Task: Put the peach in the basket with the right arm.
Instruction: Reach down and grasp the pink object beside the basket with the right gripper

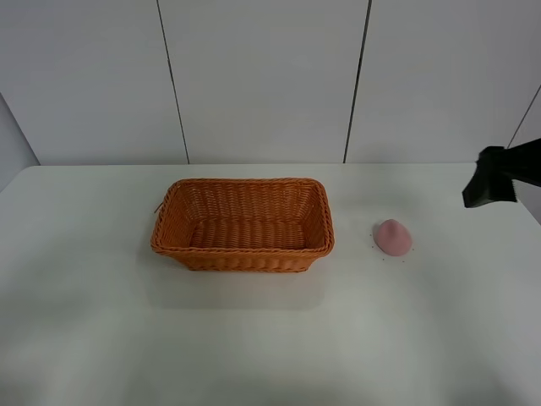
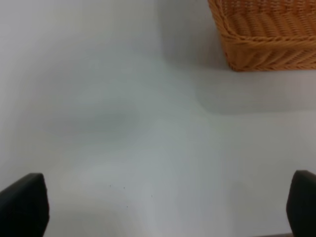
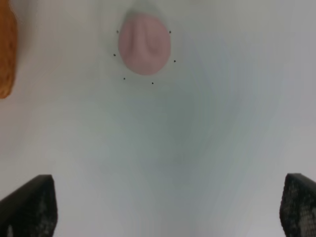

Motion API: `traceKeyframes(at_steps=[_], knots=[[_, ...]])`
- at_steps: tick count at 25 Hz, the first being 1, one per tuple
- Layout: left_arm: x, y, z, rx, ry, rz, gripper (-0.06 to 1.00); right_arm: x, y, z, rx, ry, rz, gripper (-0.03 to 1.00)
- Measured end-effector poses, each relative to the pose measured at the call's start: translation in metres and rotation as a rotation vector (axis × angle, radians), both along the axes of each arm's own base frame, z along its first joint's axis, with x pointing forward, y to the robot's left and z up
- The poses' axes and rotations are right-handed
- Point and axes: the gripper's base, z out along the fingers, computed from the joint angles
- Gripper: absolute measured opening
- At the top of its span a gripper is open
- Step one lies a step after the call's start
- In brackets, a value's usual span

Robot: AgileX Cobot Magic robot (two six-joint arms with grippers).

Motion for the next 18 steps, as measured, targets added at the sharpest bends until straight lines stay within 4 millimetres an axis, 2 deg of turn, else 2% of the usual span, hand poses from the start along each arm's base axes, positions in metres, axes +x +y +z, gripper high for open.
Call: traceKeyframes(at_steps=[5,10,14,18], knots=[[0.000,0.000,0.000,0.000,0.000,0.000,0.99,0.082,0.008,-0.036,-0.016,0.178,0.000,0.70],[0.000,0.000,0.000,0.000,0.000,0.000,0.99,0.150,0.014,-0.079,-0.029,0.313,0.001,0.70],[0.000,0.000,0.000,0.000,0.000,0.000,0.99,0.184,0.021,-0.106,-0.033,0.376,0.028,0.70],[0.000,0.000,0.000,0.000,0.000,0.000,0.99,0.195,0.040,-0.129,-0.040,0.416,0.090,0.70]])
